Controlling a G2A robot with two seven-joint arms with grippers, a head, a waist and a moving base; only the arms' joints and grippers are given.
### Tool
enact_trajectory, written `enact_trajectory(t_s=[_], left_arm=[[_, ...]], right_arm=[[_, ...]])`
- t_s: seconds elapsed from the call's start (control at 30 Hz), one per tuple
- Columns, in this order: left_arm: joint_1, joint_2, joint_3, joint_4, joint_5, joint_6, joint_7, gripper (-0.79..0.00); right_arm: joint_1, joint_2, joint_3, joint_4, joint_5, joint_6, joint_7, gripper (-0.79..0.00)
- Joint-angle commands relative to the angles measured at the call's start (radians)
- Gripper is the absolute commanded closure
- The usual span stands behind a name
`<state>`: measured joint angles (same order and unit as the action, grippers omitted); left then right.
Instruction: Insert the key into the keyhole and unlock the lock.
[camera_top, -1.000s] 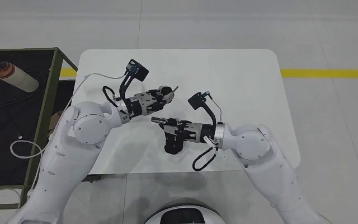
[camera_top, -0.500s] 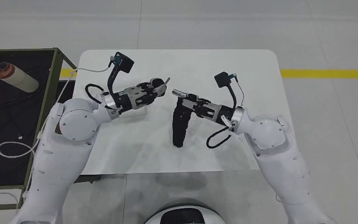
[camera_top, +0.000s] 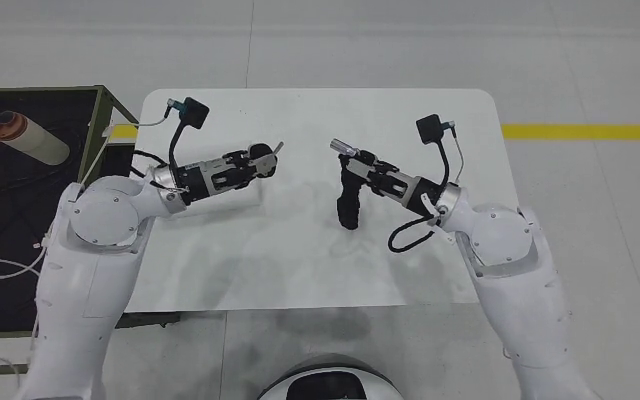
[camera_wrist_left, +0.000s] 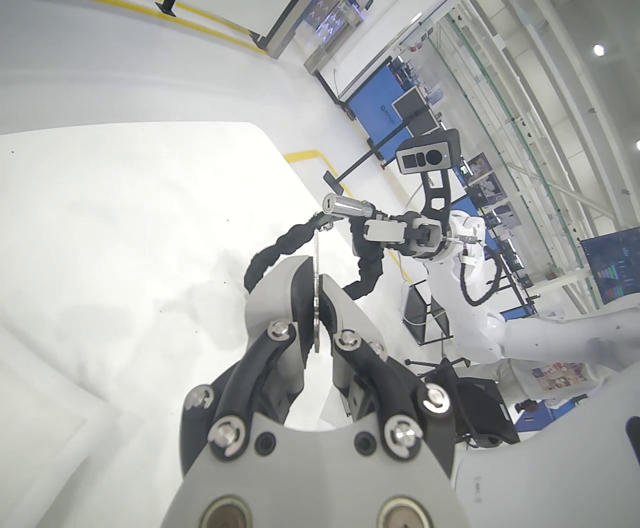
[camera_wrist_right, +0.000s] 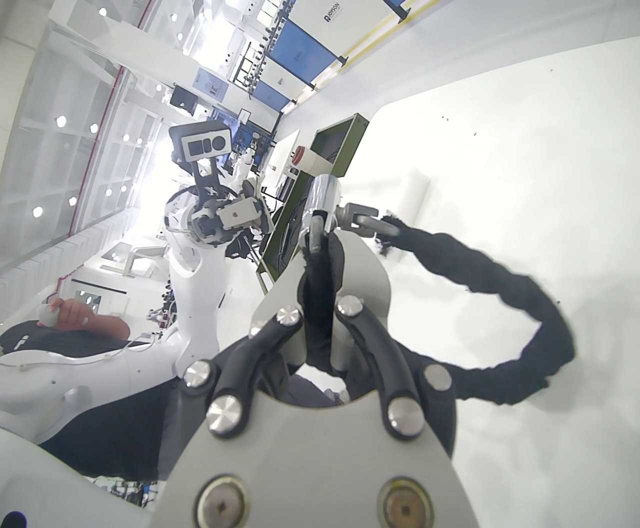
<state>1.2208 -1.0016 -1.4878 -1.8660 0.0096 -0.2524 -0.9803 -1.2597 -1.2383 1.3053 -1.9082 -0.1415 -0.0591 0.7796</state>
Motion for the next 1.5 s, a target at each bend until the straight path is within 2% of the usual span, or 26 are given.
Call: enact_trajectory(t_s=[0.0, 0.07, 0.13, 0.23, 0.3, 0.43, 0.57, 0.67, 0.73, 0.87, 1.0, 1.17, 1.3, 1.47], left_arm=[[0.013, 0.007, -0.009, 0.007, 0.021, 0.071, -0.086, 0.0], [0.003, 0.015, -0.023, 0.007, 0.031, 0.114, -0.187, 0.0], [0.007, 0.021, -0.043, 0.003, -0.012, 0.123, -0.267, 0.0], [0.014, 0.033, -0.059, -0.007, -0.061, 0.137, -0.441, 0.0], [0.02, 0.04, -0.074, -0.024, -0.061, 0.131, -0.504, 0.0], [0.05, 0.049, -0.089, -0.025, -0.021, 0.157, -0.507, 0.0], [0.044, 0.05, -0.06, 0.01, 0.022, 0.233, -0.469, 0.0], [0.027, 0.049, -0.048, 0.033, 0.087, 0.236, -0.378, 0.0], [0.029, 0.047, -0.043, 0.038, 0.074, 0.233, -0.334, 0.0], [0.028, 0.045, -0.027, 0.026, 0.022, 0.205, -0.328, 0.0], [0.003, 0.043, 0.002, 0.043, -0.117, 0.161, -0.403, 0.0], [-0.078, 0.04, 0.001, 0.202, -0.392, 0.121, -0.556, 0.0], [-0.114, 0.043, 0.056, 0.265, -0.549, 0.11, -0.556, 0.0], [-0.117, 0.044, 0.069, 0.269, -0.56, 0.116, -0.556, 0.0]], right_arm=[[-0.026, 0.002, 0.008, -0.017, -0.004, 0.001, -0.007, 0.0], [-0.032, 0.004, 0.017, -0.022, -0.005, 0.009, -0.005, 0.0], [-0.034, 0.005, 0.024, -0.025, -0.002, 0.016, 0.002, 0.0], [-0.033, 0.007, 0.027, -0.024, 0.003, 0.022, 0.015, 0.0], [-0.031, 0.008, 0.022, -0.022, 0.006, 0.024, 0.021, 0.0], [-0.025, 0.008, 0.003, -0.017, -0.002, 0.027, 0.022, 0.0], [-0.023, 0.008, -0.005, -0.013, -0.003, 0.031, 0.02, 0.0], [-0.026, 0.008, -0.01, -0.017, -0.006, 0.033, 0.018, 0.0], [-0.027, 0.008, -0.014, -0.017, -0.006, 0.033, 0.018, 0.0], [-0.03, 0.008, -0.032, -0.016, 0.007, 0.031, 0.042, 0.0], [-0.016, 0.007, -0.05, -0.007, 0.044, 0.041, 0.082, 0.0], [0.009, 0.008, -0.015, 0.03, 0.206, 0.059, 0.169, 0.0], [0.017, 0.011, 0.007, 0.053, 0.284, 0.066, 0.223, 0.0], [0.024, 0.014, 0.014, 0.066, 0.29, 0.087, 0.249, 0.0]])
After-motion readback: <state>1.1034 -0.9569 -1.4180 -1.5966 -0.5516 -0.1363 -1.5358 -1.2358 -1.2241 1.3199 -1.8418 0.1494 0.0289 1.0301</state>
